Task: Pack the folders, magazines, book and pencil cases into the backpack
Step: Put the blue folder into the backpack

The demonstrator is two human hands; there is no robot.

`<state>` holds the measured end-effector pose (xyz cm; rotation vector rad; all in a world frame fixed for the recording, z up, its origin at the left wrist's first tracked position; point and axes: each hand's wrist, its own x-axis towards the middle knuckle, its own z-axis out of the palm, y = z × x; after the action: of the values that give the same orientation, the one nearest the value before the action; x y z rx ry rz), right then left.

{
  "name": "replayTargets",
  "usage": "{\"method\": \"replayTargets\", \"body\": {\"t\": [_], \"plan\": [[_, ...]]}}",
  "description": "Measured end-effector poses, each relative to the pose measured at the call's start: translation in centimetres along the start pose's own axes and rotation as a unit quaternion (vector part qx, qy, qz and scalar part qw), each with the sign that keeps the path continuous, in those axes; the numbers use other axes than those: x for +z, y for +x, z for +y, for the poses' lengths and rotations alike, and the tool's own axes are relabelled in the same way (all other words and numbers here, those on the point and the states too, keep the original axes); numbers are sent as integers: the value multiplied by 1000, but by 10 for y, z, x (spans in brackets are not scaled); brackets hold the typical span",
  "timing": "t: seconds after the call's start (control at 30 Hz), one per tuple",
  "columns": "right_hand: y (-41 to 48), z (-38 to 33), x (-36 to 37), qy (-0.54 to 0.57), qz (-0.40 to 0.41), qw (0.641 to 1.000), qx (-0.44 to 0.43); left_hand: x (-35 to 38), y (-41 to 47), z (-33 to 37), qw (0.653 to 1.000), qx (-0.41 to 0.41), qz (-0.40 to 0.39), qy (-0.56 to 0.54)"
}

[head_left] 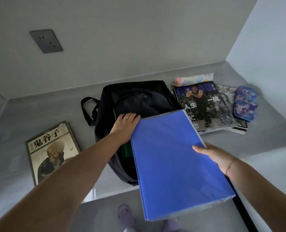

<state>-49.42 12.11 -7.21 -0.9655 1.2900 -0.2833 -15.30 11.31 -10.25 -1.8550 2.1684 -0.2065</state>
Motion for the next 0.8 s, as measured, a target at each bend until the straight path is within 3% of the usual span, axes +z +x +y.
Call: {"method": "replayTargets", "body": {"t": [0.2, 0.4, 0.47, 0.63, 0.8], "plan": [[-5, 4, -12, -21, -14, 999, 29, 3, 13, -2, 1000, 11, 11, 11], [-14, 12, -29, -72, -64, 995, 41, -5, 20, -21, 969, -92, 44, -227], [-15, 17, -27, -106, -88, 989, 51, -12, 22, -22, 970, -98, 59, -213], [-3, 16, -9, -72, -129, 984, 102, -25, 31, -2, 998, -40, 25, -51], [14, 2, 12, -72, -144, 977, 138, -36, 28, -5, 989, -84, 75, -100]]}}
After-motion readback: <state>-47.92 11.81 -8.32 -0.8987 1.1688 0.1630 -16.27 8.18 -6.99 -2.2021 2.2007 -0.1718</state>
